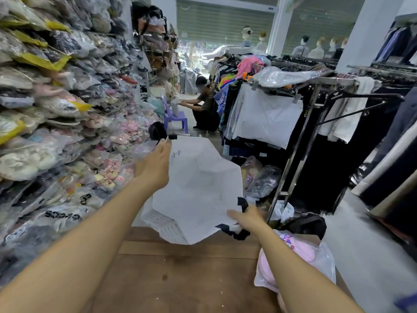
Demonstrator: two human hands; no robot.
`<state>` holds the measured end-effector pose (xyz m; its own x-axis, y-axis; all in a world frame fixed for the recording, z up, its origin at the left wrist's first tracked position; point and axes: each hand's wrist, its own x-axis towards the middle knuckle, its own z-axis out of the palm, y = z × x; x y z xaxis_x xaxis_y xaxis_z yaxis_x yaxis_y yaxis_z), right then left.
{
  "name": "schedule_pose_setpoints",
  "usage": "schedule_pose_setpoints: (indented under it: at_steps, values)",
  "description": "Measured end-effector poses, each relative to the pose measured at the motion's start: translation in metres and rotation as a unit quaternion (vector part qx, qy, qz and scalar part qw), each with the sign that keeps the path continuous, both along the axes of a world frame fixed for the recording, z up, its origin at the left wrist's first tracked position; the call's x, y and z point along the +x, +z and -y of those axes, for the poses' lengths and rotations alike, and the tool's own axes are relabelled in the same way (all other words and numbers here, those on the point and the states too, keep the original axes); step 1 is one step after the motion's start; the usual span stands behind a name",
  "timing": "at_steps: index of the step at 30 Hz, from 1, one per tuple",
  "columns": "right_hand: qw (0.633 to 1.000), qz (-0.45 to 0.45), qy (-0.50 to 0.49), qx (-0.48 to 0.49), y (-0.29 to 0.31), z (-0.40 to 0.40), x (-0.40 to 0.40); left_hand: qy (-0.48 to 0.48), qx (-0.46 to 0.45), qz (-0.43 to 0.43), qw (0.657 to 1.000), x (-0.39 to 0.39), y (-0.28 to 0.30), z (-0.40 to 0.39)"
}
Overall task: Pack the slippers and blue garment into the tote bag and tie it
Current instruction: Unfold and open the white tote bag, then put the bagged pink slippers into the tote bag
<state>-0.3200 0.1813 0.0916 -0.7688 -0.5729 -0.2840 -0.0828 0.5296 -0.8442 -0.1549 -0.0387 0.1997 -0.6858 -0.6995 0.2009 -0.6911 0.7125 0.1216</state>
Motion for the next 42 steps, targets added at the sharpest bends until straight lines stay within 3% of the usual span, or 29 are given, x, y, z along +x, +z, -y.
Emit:
schedule_pose_setpoints:
  at_steps: [4, 7, 10, 12, 14, 17, 19, 21, 23, 26, 29, 32, 35, 37, 40, 42]
  values:
    - [0.999, 0.016, 0.042, -0.008, 0.003, -0.006, -0.002, -0.052, 0.003, 0.046, 0.998, -0.017, -0.01, -0.023]
    - [0.998, -0.023, 0.051, -0.011, 0.005, -0.025, -0.002, -0.076, 0.01, 0.086, 0.993, -0.025, -0.026, -0.039]
    - [0.992, -0.112, 0.048, 0.03, 0.008, -0.06, -0.004, -0.098, 0.024, 0.132, 0.986, -0.034, -0.048, -0.051]
    - [0.987, -0.084, 0.094, 0.102, 0.008, -0.087, -0.003, -0.122, 0.025, 0.157, 0.98, -0.044, -0.063, -0.059]
    - [0.957, -0.044, 0.192, 0.215, -0.001, -0.112, 0.003, -0.143, 0.041, 0.174, 0.973, -0.052, -0.08, -0.07]
    - [0.883, -0.019, 0.309, 0.352, -0.03, -0.127, 0.026, -0.18, 0.049, 0.171, 0.967, -0.06, -0.101, -0.09]
    - [0.837, -0.005, 0.35, 0.42, -0.053, -0.134, 0.041, -0.193, 0.057, 0.187, 0.961, -0.063, -0.113, -0.101]
    - [0.828, 0.003, 0.328, 0.456, -0.071, -0.136, 0.057, -0.196, 0.064, 0.196, 0.959, -0.064, -0.124, -0.109]
    - [0.805, -0.069, 0.343, 0.478, -0.082, -0.139, 0.068, -0.19, 0.07, 0.197, 0.959, -0.064, -0.129, -0.115]
    - [0.719, -0.146, 0.441, 0.516, -0.078, -0.136, 0.079, -0.188, 0.078, 0.193, 0.96, -0.06, -0.131, -0.117]
    - [0.756, -0.122, 0.412, 0.493, -0.057, -0.127, 0.072, -0.187, 0.073, 0.173, 0.964, -0.055, -0.13, -0.111]
    - [0.847, -0.094, 0.337, 0.4, -0.018, -0.114, 0.058, -0.183, 0.062, 0.157, 0.968, -0.048, -0.124, -0.099]
    - [0.916, -0.147, 0.242, 0.285, 0.014, -0.086, 0.046, -0.191, 0.066, 0.171, 0.964, -0.037, -0.108, -0.086]
    - [0.94, -0.167, 0.193, 0.227, 0.015, -0.056, 0.042, -0.195, 0.066, 0.166, 0.964, -0.028, -0.095, -0.078]
    - [0.97, -0.096, 0.174, 0.139, -0.009, -0.002, 0.047, -0.211, 0.073, 0.14, 0.965, -0.012, -0.076, -0.074]
    - [0.972, -0.081, 0.183, 0.126, -0.033, 0.037, 0.057, -0.222, 0.095, 0.13, 0.962, 0.0, -0.065, -0.073]
